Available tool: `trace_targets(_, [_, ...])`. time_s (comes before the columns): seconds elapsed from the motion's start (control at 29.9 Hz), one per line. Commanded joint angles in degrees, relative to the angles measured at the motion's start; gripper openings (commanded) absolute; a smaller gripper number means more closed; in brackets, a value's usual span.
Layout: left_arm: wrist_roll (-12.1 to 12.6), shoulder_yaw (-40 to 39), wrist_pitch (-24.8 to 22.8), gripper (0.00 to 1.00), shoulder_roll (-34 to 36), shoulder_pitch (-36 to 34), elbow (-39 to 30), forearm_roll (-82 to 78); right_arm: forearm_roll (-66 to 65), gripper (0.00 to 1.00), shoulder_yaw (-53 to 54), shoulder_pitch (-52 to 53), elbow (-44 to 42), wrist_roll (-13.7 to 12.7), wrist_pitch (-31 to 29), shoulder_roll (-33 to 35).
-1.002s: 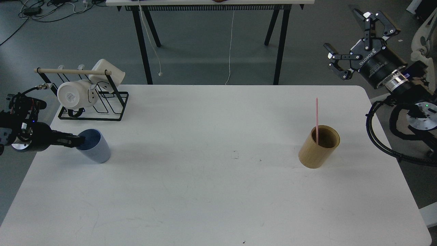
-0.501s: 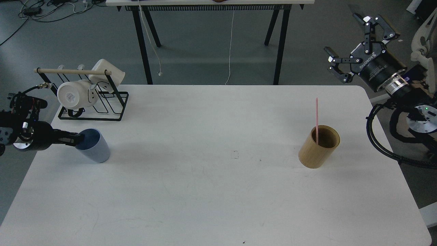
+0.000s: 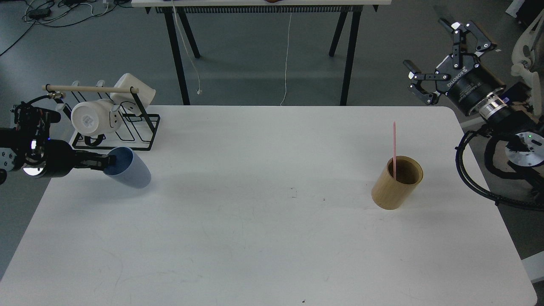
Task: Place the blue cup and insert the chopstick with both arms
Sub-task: 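Lift the blue cup and carry it toward the table center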
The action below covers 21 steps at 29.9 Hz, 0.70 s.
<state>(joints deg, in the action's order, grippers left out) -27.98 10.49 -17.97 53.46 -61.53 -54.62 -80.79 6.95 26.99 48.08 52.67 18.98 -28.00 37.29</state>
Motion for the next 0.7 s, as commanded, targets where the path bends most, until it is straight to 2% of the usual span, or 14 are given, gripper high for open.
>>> trace_targets(0.0, [-0.02, -8.89, -1.62, 0.02, 3.22, -0.26, -9.87, -0.07, 0.0, 0.99, 0.43, 0.26, -2.03, 0.0, 0.0, 0.32])
trace_targets(0.07, [-0.02, -11.89, -2.59, 0.02, 3.84, -0.87, -14.27, 0.01, 0.0, 0.99, 0.69, 0.79, -4.93, 0.0, 0.0, 0.5])
trace_targets(0.2, [-0.02, -12.34, -5.05, 0.02, 2.71, -8.85, -19.03, 0.54, 0.08, 0.99, 1.13, 2.54, -10.38, -0.09, 0.0, 0.94])
trace_targets(0.3, [-0.02, -10.33, -8.21, 0.02, -3.34, -13.95, -18.86, 0.37, 0.08, 0.99, 1.31, 3.34, -11.36, -0.09, 0.0, 3.22])
trace_targets(0.5, [-0.02, 7.85, -9.1, 0.02, -19.51, -28.36, -13.24, -0.34, 0.08, 0.99, 1.92, 3.51, -11.45, -0.09, 0.0, 6.21])
trace_targets(0.67, [-0.02, 16.74, -9.27, 0.03, -33.66, -31.45, -6.3, -1.04, 0.26, 0.99, 2.1, 2.99, -11.36, -0.09, 0.0, 7.79])
